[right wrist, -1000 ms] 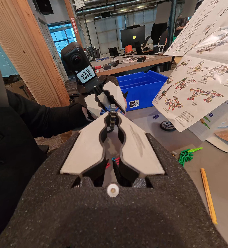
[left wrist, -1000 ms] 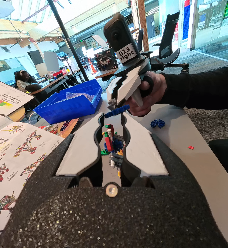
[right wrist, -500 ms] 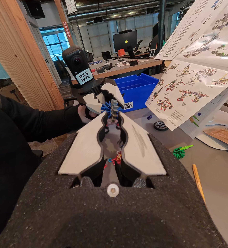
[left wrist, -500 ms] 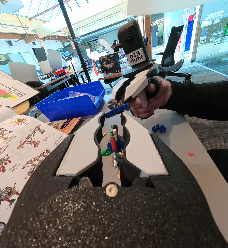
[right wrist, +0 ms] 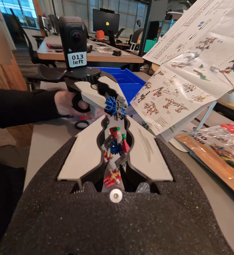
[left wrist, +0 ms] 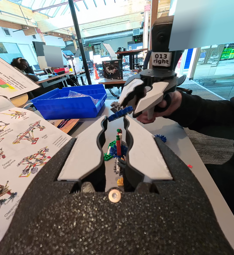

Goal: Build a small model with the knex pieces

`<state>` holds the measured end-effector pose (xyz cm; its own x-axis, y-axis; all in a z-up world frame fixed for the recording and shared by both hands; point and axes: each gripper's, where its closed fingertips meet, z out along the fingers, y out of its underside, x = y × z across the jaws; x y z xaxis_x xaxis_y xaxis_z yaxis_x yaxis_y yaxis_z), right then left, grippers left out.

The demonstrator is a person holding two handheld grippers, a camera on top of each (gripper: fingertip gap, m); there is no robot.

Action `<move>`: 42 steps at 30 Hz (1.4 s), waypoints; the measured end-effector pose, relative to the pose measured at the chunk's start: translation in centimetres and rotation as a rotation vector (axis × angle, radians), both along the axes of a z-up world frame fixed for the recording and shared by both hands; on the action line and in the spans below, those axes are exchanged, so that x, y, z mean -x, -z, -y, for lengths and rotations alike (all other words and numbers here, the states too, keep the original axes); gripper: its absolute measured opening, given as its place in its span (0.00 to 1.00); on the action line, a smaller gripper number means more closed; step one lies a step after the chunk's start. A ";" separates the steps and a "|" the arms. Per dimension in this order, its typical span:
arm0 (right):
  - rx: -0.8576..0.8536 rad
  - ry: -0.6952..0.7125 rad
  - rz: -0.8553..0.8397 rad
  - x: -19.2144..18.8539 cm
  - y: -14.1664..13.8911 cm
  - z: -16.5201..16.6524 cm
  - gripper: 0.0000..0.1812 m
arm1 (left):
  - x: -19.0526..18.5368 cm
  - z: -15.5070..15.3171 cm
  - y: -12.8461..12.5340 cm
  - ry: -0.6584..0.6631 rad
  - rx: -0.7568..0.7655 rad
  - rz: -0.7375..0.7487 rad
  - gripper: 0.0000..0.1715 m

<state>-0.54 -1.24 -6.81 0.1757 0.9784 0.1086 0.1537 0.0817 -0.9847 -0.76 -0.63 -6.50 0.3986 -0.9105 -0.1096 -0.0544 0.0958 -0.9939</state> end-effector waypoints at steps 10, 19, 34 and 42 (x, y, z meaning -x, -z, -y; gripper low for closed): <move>-0.051 0.020 -0.011 0.1 -0.6 0.0 0.10 | -0.4 0.1 0.5 0.014 0.024 -0.009 0.09; 0.023 -0.005 -0.066 -0.2 -0.9 -0.1 0.10 | -0.2 0.0 0.3 0.005 0.012 -0.001 0.11; 0.083 -0.037 -0.101 -0.2 -0.9 -0.3 0.10 | -0.2 -0.2 0.3 0.001 0.013 0.003 0.12; 0.174 -0.083 -0.173 -0.2 -1.6 -0.2 0.10 | -0.2 -0.3 0.2 -0.004 0.012 0.009 0.14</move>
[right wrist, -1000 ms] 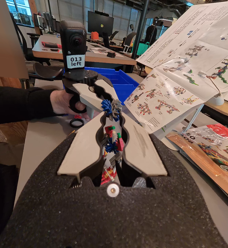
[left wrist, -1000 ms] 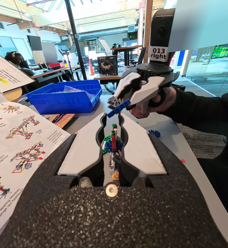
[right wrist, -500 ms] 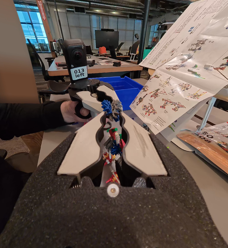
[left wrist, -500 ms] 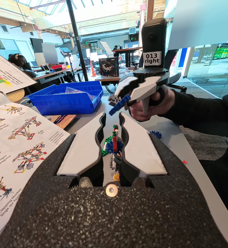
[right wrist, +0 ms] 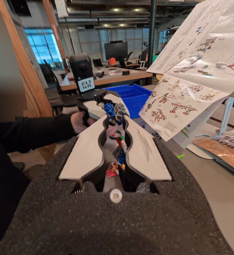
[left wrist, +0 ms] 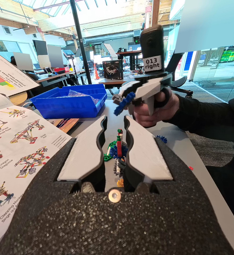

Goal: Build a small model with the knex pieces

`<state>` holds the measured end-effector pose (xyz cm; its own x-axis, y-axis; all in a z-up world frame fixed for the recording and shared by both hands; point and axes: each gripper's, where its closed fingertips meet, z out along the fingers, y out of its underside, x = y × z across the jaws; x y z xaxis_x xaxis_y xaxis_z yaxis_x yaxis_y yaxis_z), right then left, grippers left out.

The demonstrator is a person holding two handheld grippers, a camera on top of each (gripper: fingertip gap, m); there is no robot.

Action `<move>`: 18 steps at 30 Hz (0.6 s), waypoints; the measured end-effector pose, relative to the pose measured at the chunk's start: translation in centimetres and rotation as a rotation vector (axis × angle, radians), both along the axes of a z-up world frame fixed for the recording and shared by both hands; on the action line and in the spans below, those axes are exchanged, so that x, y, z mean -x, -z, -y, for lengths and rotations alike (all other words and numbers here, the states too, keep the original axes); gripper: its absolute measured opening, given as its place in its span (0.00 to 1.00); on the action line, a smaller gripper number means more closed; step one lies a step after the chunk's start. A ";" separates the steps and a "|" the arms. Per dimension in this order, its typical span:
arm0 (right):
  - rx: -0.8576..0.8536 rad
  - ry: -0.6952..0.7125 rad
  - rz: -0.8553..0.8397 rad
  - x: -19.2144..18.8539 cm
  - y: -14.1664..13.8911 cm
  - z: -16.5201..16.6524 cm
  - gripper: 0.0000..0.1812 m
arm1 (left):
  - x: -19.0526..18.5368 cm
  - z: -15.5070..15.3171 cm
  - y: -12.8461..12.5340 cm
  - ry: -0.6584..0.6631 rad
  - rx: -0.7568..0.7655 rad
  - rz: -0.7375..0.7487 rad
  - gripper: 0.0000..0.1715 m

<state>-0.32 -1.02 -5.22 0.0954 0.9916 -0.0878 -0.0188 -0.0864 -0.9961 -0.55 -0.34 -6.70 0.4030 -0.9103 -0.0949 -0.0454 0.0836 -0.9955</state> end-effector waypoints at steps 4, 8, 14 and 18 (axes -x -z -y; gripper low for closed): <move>0.172 -0.060 -0.117 0.0 -0.8 -0.1 0.10 | -0.1 0.1 -0.4 0.005 -0.007 0.016 0.14; 0.287 -0.085 -0.196 0.0 -1.0 -0.5 0.10 | -0.2 0.4 -0.9 0.026 -0.001 0.052 0.14; 0.360 -0.108 -0.265 0.0 -1.3 -0.6 0.10 | -0.5 0.7 -1.5 0.053 0.024 0.108 0.14; 0.382 -0.132 -0.274 0.1 -1.3 -0.2 0.10 | -0.5 0.8 -1.8 0.050 0.019 0.120 0.13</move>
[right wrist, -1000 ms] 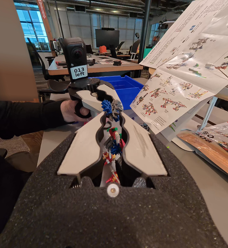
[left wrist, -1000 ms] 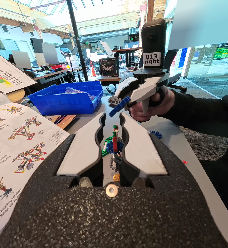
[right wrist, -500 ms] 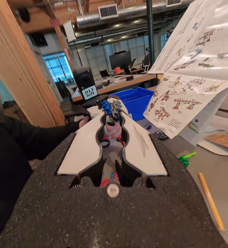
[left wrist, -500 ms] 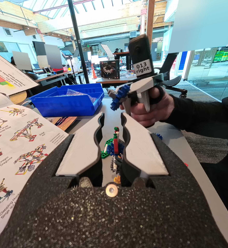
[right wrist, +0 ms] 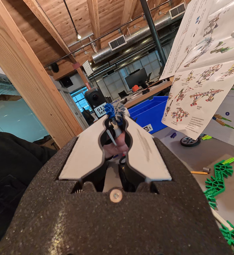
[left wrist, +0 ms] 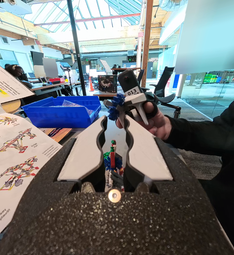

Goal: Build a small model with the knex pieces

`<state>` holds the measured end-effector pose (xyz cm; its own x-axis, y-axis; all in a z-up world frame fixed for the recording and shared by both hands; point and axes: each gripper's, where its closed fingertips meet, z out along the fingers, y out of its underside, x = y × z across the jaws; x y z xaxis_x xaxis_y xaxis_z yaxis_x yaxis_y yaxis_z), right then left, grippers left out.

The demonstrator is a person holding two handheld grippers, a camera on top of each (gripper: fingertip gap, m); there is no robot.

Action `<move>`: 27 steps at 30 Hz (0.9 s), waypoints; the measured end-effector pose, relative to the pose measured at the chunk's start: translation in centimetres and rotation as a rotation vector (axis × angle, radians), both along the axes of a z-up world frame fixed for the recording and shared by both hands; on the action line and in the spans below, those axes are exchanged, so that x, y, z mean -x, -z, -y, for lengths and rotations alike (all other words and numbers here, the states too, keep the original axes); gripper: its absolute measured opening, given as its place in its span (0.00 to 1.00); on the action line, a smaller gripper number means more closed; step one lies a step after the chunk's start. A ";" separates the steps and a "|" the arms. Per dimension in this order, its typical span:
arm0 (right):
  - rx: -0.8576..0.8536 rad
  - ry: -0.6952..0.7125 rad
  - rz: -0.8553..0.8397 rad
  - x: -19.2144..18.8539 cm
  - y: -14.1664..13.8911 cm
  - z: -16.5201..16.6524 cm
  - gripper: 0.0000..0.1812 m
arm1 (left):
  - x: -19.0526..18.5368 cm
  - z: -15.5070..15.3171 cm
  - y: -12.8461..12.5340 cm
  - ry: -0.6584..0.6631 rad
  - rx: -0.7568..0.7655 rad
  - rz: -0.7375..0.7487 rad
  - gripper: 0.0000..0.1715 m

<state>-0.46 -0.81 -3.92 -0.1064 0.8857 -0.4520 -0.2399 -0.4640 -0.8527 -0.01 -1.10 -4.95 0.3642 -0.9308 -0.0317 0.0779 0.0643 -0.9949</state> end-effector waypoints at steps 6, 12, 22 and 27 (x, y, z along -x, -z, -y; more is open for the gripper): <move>0.007 -0.029 0.025 0.5 0.5 0.5 0.10 | 0.1 0.2 -0.3 0.008 -0.002 0.016 0.10; 0.000 -0.003 0.054 0.5 0.7 0.0 0.10 | 0.1 0.3 -0.3 0.018 -0.007 0.013 0.03; -0.029 0.013 0.086 0.2 1.0 0.0 0.10 | 0.2 0.3 -0.1 0.021 -0.004 0.006 0.03; -0.027 0.041 0.076 -0.5 0.7 -0.6 0.10 | 0.3 0.1 -0.1 0.030 0.016 0.013 0.03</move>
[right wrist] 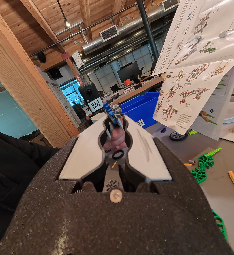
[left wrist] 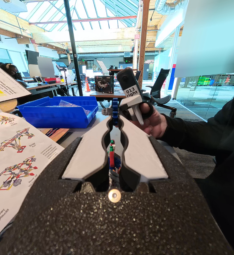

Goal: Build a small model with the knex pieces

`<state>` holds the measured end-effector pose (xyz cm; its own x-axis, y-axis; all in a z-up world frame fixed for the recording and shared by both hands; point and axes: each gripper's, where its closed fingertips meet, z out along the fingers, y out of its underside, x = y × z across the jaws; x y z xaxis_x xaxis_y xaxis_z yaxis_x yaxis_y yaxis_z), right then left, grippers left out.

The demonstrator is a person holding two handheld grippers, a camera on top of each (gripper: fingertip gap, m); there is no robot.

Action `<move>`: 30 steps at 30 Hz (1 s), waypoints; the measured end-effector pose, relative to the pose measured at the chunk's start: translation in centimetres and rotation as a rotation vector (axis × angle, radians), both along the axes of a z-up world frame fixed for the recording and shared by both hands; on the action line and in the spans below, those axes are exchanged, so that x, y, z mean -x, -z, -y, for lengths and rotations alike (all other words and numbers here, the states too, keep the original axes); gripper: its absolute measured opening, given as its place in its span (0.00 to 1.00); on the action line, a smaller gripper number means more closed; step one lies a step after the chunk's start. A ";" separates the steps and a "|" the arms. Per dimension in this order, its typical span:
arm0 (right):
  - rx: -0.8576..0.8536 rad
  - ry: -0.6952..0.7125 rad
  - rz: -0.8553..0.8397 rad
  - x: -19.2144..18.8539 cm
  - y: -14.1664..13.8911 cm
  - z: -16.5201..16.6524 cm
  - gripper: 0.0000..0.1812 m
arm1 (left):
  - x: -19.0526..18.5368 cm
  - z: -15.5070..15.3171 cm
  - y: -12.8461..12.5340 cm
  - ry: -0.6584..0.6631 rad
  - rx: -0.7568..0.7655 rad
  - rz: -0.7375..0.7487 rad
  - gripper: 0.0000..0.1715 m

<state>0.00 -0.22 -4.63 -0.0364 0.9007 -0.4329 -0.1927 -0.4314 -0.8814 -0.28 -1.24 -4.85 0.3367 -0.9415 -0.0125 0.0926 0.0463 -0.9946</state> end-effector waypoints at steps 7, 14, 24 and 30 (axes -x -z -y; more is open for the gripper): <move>-0.081 0.046 0.049 -0.2 -0.3 -0.3 0.10 | -0.2 0.0 0.4 0.022 0.027 -0.009 0.03; -0.215 0.035 0.146 0.5 0.1 0.6 0.10 | -0.6 0.2 0.9 0.041 0.034 -0.034 0.03; -0.252 0.029 0.229 0.5 1.0 0.4 0.06 | -0.6 0.0 1.5 0.030 0.036 -0.079 0.03; -0.183 -0.006 0.229 0.4 1.7 0.2 0.05 | -0.5 -0.2 1.8 0.032 0.066 -0.079 0.03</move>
<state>-0.41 -0.47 -6.29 0.0374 0.9648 -0.2604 0.0221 -0.2613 -0.9650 0.24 -1.00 -6.64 0.3070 -0.9514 0.0248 0.0145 -0.0213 -0.9997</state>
